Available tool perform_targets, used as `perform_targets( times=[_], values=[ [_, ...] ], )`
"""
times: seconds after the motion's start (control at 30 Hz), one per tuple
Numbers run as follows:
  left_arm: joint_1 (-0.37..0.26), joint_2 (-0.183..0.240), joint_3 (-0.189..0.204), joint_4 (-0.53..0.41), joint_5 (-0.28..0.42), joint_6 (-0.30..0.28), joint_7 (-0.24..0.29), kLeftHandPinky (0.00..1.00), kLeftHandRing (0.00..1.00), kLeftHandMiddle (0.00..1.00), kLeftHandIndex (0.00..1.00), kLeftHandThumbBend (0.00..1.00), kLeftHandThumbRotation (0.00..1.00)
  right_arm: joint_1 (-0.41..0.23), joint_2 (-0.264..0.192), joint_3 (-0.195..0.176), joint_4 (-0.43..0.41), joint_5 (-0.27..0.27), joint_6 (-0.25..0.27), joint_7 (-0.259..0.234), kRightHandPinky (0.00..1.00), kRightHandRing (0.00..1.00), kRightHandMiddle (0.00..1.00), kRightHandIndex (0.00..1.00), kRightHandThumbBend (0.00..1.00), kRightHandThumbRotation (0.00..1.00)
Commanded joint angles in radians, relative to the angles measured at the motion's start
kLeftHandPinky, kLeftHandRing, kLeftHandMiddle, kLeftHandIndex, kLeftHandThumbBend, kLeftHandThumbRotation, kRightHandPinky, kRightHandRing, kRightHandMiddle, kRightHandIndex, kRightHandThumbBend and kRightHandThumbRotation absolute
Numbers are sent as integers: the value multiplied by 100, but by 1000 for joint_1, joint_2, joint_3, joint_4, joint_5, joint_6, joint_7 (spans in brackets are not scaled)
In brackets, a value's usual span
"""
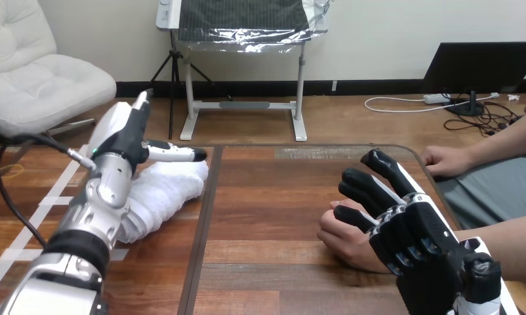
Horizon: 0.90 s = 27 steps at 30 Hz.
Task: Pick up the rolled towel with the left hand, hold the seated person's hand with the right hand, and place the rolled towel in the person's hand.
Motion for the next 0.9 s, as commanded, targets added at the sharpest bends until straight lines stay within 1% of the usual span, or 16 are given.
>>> perform_targets(
  times=[0.0, 0.1, 0.2, 0.23, 0.33, 0.47, 0.6, 0.63, 0.73, 0.87],
  values=[
    [-92, 19, -30, -19, 28, 38, 33, 84, 97, 98, 98, 95, 30, -48, 8, 3, -5, -2, -24, -4, 84, 90, 88, 92, 72, 100],
    [-93, 15, -38, -29, 37, 64, 46, 84, 97, 98, 97, 96, 31, -50, 9, 3, -2, -3, -29, -3, 84, 90, 88, 92, 72, 100],
    [-96, 9, -55, -44, 54, 107, 59, 85, 97, 97, 96, 97, 33, -53, 9, 3, 3, -3, -34, -1, 84, 90, 88, 92, 72, 100],
    [-98, 7, -66, -53, 67, 132, 65, 85, 97, 97, 96, 97, 33, -53, 8, 3, 3, 0, -32, 0, 84, 90, 88, 92, 72, 100],
    [-99, 2, -88, -73, 91, 183, 74, 89, 97, 97, 95, 98, 36, -53, 7, 6, 2, 4, -27, 1, 84, 90, 88, 92, 73, 100],
    [-95, -5, -109, -109, 118, 239, 76, 95, 97, 96, 94, 97, 38, -53, 7, 7, 2, 7, -25, 1, 84, 90, 88, 92, 73, 100],
    [-91, -12, -130, -143, 144, 299, 78, 98, 96, 96, 94, 97, 41, -52, 7, 9, 2, 9, -26, 1, 85, 91, 88, 93, 73, 100],
    [-90, -16, -136, -155, 154, 325, 80, 99, 96, 96, 94, 97, 41, -53, 7, 10, 2, 12, -26, 3, 85, 91, 89, 93, 73, 100],
    [-83, -26, -151, -188, 177, 380, 83, 99, 96, 96, 94, 97, 43, -55, 5, 11, 4, 19, -27, 7, 85, 91, 89, 93, 73, 100],
    [-70, -35, -176, -234, 205, 441, 85, 100, 96, 96, 94, 97, 45, -59, 5, 10, 7, 21, -28, 10, 85, 91, 89, 93, 73, 100]
  ],
)
